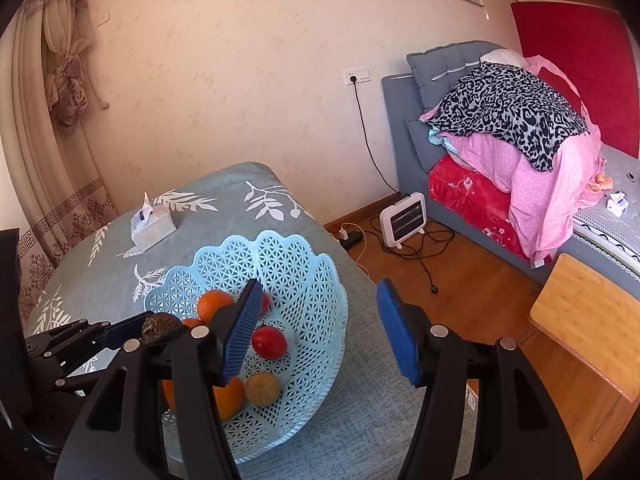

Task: Organize fruits

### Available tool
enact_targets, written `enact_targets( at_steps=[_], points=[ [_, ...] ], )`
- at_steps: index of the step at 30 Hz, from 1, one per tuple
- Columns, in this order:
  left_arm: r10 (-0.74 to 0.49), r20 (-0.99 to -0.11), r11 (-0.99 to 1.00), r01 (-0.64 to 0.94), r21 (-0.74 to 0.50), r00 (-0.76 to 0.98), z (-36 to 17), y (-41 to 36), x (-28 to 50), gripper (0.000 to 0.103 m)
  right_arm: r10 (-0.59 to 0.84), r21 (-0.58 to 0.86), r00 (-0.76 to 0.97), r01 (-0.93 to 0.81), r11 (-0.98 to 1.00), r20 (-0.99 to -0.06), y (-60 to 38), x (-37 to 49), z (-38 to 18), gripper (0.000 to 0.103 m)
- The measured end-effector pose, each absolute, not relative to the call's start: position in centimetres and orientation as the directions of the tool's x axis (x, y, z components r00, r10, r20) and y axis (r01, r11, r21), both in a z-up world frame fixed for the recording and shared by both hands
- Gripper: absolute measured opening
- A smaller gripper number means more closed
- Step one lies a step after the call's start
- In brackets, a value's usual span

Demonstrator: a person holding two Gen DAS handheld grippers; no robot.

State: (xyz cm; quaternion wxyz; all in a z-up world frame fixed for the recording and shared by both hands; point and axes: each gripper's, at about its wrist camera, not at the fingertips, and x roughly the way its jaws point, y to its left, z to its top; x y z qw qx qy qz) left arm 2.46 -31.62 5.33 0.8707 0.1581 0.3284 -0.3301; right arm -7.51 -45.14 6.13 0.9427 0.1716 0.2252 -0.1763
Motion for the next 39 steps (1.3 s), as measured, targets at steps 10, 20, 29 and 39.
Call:
enact_targets(
  at_steps=[10,20,29,39],
  points=[
    [-0.471,-0.666,0.733,0.677,0.069,0.578,5.4,-31.7,2.3,0.057,-0.255,0.244,0.836,0.41,0.879,-0.487,-45.0,-7.4,6.0,0.064],
    [-0.465,-0.627,0.739,0.664,0.114,0.625,6.3,-31.0,1.2,0.077,-0.268,0.25,0.842,0.418,0.874,-0.468,-44.9,-7.9,6.4,0.083],
    [-0.441,-0.594,0.763,0.629,0.146,0.673,7.0,-29.8,0.9,0.087,-0.272,0.249,0.844,0.418,0.874,-0.461,-44.6,-8.2,6.9,0.086],
    [-0.415,-0.575,0.791,0.592,0.154,0.705,7.5,-28.0,0.7,0.09,-0.279,0.207,0.84,0.41,0.888,-0.465,-43.5,-8.6,6.9,0.094]
  ],
)
